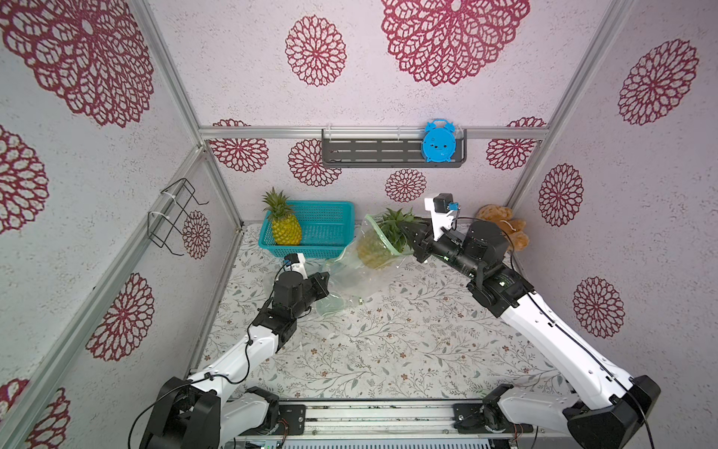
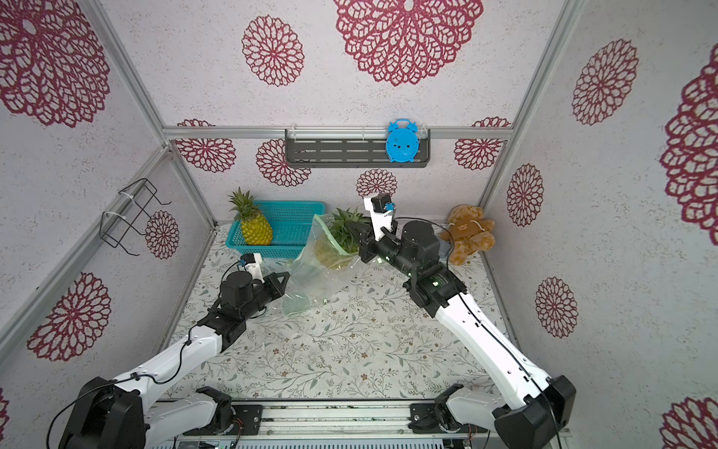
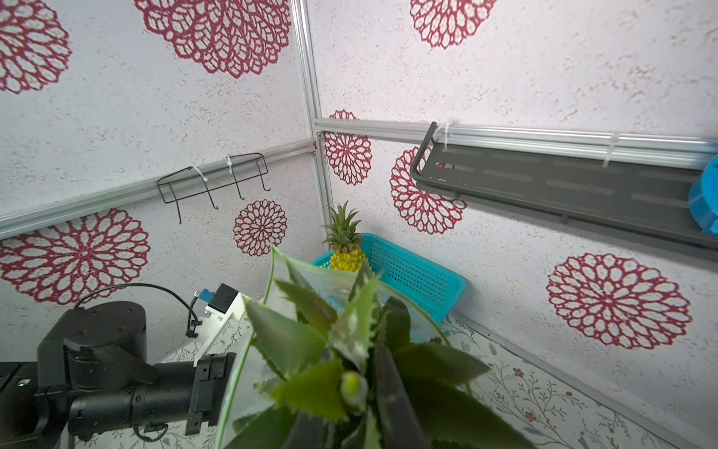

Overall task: Open the zip-top bag and take out the pineapple
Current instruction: Pick up the pineapple from the zipper food storage bag.

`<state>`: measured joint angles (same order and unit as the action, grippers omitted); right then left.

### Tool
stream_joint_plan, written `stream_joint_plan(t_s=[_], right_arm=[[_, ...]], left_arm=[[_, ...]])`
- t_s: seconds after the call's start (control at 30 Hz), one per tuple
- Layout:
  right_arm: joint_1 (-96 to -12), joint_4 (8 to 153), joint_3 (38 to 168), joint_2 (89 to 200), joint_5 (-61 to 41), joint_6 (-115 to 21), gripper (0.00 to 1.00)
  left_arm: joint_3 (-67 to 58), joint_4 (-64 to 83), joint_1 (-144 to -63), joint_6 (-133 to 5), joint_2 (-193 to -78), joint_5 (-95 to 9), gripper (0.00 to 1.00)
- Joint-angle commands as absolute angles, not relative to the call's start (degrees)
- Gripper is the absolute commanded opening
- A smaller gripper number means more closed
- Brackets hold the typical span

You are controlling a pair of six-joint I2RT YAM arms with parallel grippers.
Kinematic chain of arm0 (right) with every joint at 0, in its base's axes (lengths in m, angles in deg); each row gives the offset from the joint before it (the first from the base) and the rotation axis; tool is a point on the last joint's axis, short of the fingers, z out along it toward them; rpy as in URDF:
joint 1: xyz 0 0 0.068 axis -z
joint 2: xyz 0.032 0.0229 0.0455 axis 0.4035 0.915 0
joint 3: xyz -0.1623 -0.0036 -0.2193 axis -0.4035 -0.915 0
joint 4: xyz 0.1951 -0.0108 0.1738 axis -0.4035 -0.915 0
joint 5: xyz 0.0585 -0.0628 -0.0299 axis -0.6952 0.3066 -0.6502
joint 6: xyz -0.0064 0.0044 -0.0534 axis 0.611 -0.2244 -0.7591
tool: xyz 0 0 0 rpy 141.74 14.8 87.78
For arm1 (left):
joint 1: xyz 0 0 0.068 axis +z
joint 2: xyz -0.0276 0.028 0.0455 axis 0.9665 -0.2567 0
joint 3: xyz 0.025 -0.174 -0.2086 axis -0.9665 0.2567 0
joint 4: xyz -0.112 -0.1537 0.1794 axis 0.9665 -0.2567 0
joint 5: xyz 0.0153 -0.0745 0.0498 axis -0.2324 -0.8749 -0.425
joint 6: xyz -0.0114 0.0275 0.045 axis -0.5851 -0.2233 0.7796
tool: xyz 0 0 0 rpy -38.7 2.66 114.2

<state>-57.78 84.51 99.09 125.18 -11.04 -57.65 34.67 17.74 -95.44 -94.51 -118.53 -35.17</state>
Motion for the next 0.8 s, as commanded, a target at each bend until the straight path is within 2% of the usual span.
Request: stream_joint_plan(t_s=[0.0, 0.77], right_arm=[[-57.99, 98.73, 101.55, 120.97, -10.32, -58.39, 0.0], [-57.99, 102.19, 99.72, 117.64, -13.7, -57.55, 0.0]], left_arm=[[34.81, 16.0, -94.81, -92.34, -118.34, -34.26, 0.0], [30.79, 7.74, -94.22, -84.72, -121.64, -34.55, 0.0]])
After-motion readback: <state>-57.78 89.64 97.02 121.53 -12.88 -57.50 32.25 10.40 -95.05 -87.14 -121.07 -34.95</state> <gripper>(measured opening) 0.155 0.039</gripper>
